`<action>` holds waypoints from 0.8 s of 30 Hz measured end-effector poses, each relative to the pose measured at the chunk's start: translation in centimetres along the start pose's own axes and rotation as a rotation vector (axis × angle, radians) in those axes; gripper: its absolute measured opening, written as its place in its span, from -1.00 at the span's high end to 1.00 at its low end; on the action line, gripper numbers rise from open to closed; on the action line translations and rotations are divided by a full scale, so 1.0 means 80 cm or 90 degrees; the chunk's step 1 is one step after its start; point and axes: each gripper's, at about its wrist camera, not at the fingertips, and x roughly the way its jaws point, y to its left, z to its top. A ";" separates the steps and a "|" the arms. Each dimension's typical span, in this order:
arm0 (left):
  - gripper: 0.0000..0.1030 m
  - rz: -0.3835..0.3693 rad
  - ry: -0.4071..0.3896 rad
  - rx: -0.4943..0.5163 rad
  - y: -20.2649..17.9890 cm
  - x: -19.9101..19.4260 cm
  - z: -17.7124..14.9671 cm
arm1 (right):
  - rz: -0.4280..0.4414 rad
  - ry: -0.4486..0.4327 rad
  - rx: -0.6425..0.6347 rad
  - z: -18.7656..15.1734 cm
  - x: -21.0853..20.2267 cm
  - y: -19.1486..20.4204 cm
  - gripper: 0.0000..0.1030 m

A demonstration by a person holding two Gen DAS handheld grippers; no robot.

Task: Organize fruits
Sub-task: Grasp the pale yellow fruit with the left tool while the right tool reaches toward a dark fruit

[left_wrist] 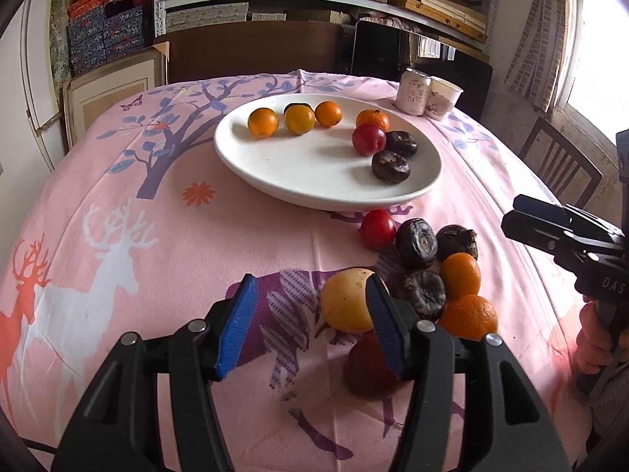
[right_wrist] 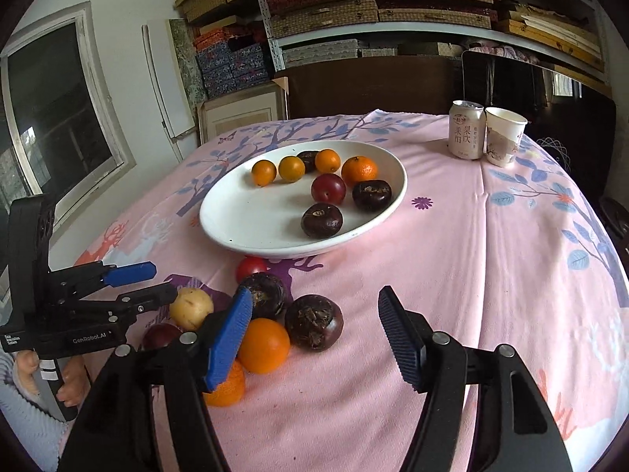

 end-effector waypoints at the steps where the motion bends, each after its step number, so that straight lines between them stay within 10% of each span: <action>1: -0.09 0.001 -0.002 0.004 -0.003 0.000 -0.002 | 0.003 0.000 -0.005 0.000 -0.001 0.002 -0.33; 13: -0.49 0.013 0.010 0.059 -0.027 0.027 -0.003 | -0.043 -0.010 -0.070 -0.010 -0.002 0.034 -0.33; 24: -0.12 -0.025 0.038 0.053 -0.024 0.038 -0.004 | -0.082 -0.023 -0.145 -0.020 -0.004 0.063 -0.33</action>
